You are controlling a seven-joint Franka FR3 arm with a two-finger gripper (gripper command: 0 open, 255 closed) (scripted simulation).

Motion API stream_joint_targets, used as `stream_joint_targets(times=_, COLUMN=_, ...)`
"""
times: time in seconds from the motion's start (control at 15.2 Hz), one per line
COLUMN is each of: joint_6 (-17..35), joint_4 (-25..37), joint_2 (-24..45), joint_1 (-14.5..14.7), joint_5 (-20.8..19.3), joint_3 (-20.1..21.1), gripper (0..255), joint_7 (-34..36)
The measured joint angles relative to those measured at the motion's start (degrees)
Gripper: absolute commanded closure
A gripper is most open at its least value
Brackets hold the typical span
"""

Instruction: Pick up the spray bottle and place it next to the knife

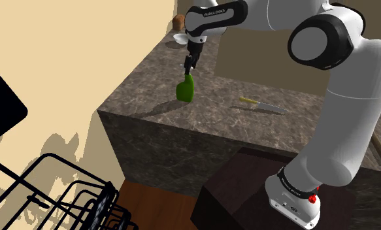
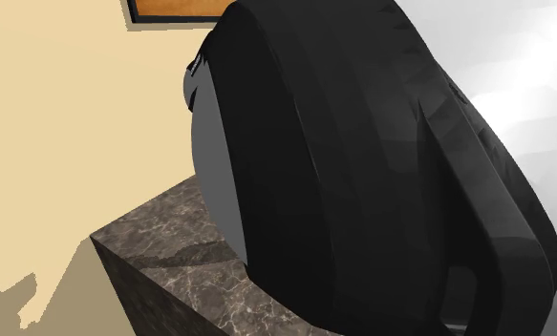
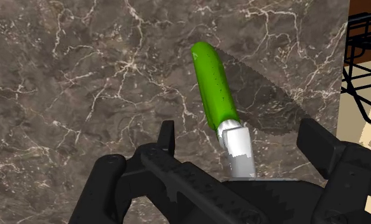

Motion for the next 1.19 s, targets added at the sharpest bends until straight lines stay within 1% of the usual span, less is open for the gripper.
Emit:
stream_joint_targets(times=0.07, joint_6=0.0, joint_4=0.0, joint_2=0.0, joint_1=0.0, joint_5=0.0, joint_3=0.0, gripper=255, joint_7=0.0)
stream_joint_targets(times=0.73, joint_6=0.0, joint_4=0.0, joint_2=0.0, joint_1=0.0, joint_5=0.0, joint_3=0.0, gripper=255, joint_7=0.0)
stream_joint_targets(times=1.19, joint_6=-4.2, joint_4=3.3, joint_2=-0.9, joint_1=-0.1, joint_5=-0.3, joint_3=-0.2, gripper=255, joint_7=0.4)
